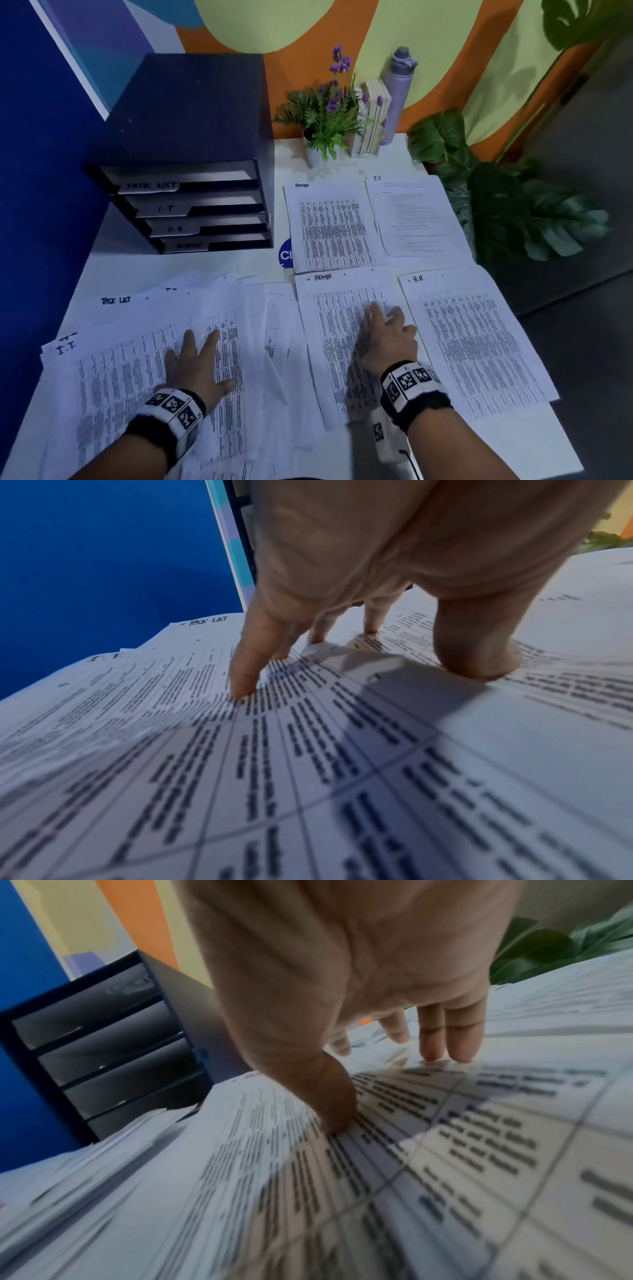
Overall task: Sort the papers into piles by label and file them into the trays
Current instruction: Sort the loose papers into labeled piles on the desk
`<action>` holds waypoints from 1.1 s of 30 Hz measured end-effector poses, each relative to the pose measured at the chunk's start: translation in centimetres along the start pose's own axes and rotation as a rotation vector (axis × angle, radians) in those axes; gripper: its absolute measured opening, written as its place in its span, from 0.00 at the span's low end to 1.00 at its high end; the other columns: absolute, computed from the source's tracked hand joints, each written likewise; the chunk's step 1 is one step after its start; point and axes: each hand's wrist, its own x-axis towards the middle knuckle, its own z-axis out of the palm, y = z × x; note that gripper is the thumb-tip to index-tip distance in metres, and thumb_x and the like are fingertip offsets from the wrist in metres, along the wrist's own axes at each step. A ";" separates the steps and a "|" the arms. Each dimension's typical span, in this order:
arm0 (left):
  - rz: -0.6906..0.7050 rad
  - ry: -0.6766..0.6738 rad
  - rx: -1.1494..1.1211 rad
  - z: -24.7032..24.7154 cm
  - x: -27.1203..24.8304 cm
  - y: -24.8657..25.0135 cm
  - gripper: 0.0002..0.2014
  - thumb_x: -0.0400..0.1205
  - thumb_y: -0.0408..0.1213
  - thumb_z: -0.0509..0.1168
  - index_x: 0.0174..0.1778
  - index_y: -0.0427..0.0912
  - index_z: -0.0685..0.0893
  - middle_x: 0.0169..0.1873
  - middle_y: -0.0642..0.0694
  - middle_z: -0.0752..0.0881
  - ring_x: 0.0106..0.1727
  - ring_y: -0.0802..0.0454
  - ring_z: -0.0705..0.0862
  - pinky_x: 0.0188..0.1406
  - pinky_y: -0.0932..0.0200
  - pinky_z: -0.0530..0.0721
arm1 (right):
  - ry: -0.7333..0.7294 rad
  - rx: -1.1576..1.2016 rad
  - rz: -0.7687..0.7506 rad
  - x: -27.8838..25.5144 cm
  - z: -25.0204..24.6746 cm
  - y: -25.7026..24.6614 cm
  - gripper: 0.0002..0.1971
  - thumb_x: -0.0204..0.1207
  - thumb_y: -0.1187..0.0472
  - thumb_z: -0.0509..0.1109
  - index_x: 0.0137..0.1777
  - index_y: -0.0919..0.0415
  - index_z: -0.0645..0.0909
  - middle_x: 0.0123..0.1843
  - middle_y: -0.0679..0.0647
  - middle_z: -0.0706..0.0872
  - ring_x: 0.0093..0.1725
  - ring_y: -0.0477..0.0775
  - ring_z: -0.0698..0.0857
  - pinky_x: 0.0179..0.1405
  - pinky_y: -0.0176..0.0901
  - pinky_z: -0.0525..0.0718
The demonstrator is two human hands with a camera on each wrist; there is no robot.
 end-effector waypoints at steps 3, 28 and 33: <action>0.006 0.002 0.004 -0.1 -0.1 0.1 0.50 0.76 0.54 0.71 0.83 0.65 0.40 0.83 0.49 0.31 0.83 0.34 0.37 0.79 0.30 0.57 | 0.066 0.026 0.046 0.3 -0.4 0.7 0.45 0.72 0.50 0.72 0.83 0.51 0.50 0.75 0.60 0.66 0.71 0.64 0.70 0.67 0.57 0.73; -0.031 -0.023 0.028 0.1 0.2 0.3 0.50 0.76 0.52 0.72 0.82 0.67 0.39 0.82 0.52 0.29 0.83 0.35 0.34 0.76 0.23 0.57 | 0.206 0.814 -0.133 13.1 -12.0 -0.9 0.29 0.81 0.70 0.62 0.81 0.57 0.62 0.73 0.62 0.77 0.69 0.64 0.78 0.67 0.53 0.79; -0.048 -0.034 0.066 0.3 0.6 0.3 0.52 0.75 0.55 0.73 0.82 0.66 0.38 0.82 0.50 0.29 0.83 0.33 0.36 0.75 0.24 0.60 | 0.266 0.770 -0.087 18.8 -9.9 -3.4 0.31 0.80 0.72 0.61 0.82 0.61 0.60 0.73 0.67 0.77 0.71 0.68 0.77 0.70 0.59 0.78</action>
